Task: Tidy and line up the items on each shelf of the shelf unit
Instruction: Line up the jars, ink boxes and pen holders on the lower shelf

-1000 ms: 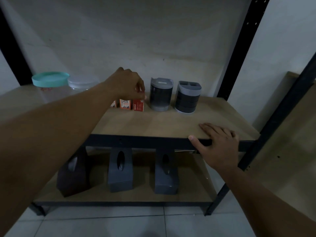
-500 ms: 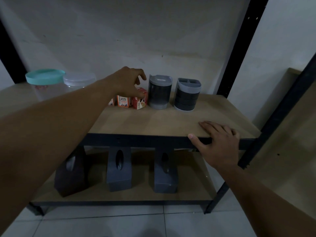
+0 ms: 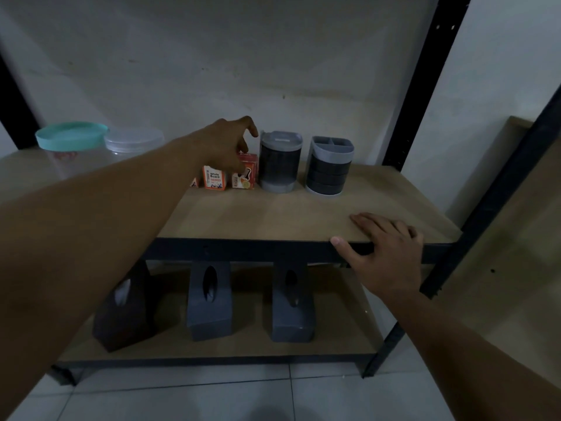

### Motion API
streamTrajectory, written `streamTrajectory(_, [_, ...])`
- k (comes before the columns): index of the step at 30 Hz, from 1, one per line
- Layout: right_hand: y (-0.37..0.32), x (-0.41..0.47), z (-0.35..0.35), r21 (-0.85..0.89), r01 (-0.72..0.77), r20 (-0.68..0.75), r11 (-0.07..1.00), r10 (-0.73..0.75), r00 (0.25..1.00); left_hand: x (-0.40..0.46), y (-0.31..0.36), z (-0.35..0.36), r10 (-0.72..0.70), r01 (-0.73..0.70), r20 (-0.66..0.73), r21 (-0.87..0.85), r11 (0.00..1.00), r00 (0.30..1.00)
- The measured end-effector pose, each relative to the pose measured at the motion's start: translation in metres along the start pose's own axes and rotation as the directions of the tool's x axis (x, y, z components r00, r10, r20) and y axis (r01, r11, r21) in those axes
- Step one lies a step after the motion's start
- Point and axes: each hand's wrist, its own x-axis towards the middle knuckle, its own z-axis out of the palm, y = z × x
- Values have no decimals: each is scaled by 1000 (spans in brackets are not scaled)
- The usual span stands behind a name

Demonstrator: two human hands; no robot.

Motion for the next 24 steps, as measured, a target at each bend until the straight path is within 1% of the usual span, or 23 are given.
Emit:
streamTrajectory(3, [0, 0, 0, -9, 1, -1, 1000, -1, 1000, 1, -2, -1, -20, 20, 6, 26, 999, 1000])
streamTrajectory(8, [1, 0, 0, -21, -2, 14, 1000, 3, 1000, 4, -2, 4, 16, -15, -2, 34, 999, 1000])
streamTrajectory(24, [1, -1, 1, -18, 0, 4, 1000, 0, 1000, 5, -4, 10, -2, 4, -23, 78, 997, 1000])
